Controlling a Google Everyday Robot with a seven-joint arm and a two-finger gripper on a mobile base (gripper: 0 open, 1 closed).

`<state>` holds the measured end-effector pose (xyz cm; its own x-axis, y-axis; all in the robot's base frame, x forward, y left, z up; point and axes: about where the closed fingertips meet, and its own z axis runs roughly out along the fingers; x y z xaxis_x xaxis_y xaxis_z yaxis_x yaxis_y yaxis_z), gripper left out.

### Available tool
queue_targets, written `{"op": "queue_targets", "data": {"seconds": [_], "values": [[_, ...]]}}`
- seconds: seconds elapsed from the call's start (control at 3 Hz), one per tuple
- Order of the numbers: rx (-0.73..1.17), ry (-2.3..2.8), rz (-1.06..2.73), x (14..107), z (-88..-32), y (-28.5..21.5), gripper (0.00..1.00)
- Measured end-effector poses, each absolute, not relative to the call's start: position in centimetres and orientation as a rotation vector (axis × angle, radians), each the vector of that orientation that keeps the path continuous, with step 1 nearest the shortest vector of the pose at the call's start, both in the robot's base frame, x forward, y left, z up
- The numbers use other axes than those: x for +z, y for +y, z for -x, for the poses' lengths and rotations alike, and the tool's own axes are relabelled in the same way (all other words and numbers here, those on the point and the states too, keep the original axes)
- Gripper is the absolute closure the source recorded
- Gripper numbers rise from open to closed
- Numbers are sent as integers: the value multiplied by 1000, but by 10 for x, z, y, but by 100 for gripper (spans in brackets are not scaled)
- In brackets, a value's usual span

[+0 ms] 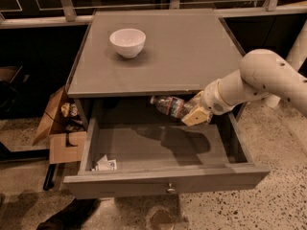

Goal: Pick water bottle from top drawer and place on counter

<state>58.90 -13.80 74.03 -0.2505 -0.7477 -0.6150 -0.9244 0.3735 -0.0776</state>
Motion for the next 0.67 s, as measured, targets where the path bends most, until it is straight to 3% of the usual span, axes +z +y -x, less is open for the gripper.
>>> {"op": "queue_targets", "data": {"seconds": [0.67], "values": [[407, 2050, 1454, 742, -587, -135, 100]]}}
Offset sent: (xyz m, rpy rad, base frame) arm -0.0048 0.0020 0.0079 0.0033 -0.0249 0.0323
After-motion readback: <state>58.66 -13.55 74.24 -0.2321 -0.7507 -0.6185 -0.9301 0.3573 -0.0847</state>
